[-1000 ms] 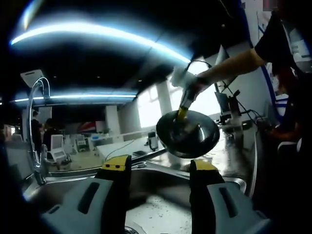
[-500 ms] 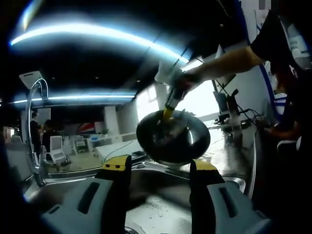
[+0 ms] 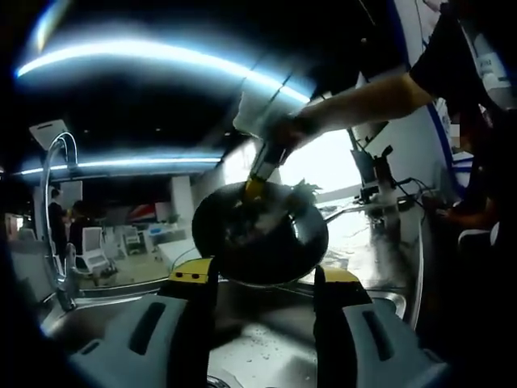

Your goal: Pick up bowl with dirty water move over sink pour dirty water into sink return bowl to place

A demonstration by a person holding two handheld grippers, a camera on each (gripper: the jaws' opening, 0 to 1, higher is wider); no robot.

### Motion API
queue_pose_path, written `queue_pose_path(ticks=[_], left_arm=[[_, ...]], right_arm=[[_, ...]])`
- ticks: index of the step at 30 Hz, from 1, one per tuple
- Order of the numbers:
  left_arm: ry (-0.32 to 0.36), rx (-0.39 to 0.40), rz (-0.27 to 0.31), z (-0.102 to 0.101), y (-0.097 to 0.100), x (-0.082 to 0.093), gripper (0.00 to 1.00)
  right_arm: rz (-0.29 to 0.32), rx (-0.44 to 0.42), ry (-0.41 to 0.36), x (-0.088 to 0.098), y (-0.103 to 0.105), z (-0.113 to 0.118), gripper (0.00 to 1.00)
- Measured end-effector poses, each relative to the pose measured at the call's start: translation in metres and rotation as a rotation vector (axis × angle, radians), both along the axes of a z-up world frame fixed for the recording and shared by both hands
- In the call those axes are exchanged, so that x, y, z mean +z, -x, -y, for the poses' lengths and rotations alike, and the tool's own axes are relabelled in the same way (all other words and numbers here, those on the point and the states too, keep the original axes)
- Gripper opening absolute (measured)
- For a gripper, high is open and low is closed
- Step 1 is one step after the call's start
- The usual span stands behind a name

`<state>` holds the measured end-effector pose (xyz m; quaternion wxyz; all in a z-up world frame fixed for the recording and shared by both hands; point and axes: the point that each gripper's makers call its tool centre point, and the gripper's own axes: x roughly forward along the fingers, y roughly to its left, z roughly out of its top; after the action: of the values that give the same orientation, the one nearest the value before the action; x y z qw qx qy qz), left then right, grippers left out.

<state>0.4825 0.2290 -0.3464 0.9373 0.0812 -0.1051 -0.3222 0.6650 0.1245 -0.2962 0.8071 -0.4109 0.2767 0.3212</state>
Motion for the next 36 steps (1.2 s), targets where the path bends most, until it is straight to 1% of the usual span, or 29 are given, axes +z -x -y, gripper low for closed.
queue_pose_path(ticks=[3, 6, 11, 15, 18, 22, 28, 31, 36], left_arm=[[-0.001, 0.000, 0.000, 0.000, 0.000, 0.000, 0.42], [-0.006, 0.004, -0.002, 0.000, 0.000, -0.001, 0.41], [-0.014, 0.004, -0.002, 0.000, 0.000, -0.002, 0.41], [-0.016, 0.004, -0.002, 0.001, 0.000, -0.002, 0.41], [-0.015, 0.007, -0.005, 0.000, -0.001, -0.003, 0.41], [-0.021, 0.011, -0.005, 0.000, -0.001, -0.003, 0.41], [-0.020, 0.016, -0.009, 0.000, -0.002, -0.004, 0.40], [-0.030, 0.017, -0.010, 0.000, -0.003, -0.005, 0.40], [-0.024, 0.019, -0.010, 0.000, -0.003, -0.004, 0.40]], right_arm=[[0.037, 0.017, 0.015, 0.003, 0.000, -0.007, 0.00], [0.057, 0.033, 0.026, 0.004, 0.000, -0.014, 0.00], [0.126, 0.060, 0.047, 0.007, 0.000, -0.023, 0.00], [0.182, 0.086, 0.087, 0.010, 0.000, -0.027, 0.00], [0.199, 0.093, 0.093, 0.010, 0.001, -0.030, 0.00], [0.210, 0.095, 0.082, 0.008, 0.002, -0.035, 0.00], [0.261, 0.122, 0.109, 0.011, 0.003, -0.045, 0.00], [0.268, 0.125, 0.107, 0.012, 0.007, -0.046, 0.00], [0.285, 0.132, 0.112, 0.016, 0.011, -0.045, 0.00]])
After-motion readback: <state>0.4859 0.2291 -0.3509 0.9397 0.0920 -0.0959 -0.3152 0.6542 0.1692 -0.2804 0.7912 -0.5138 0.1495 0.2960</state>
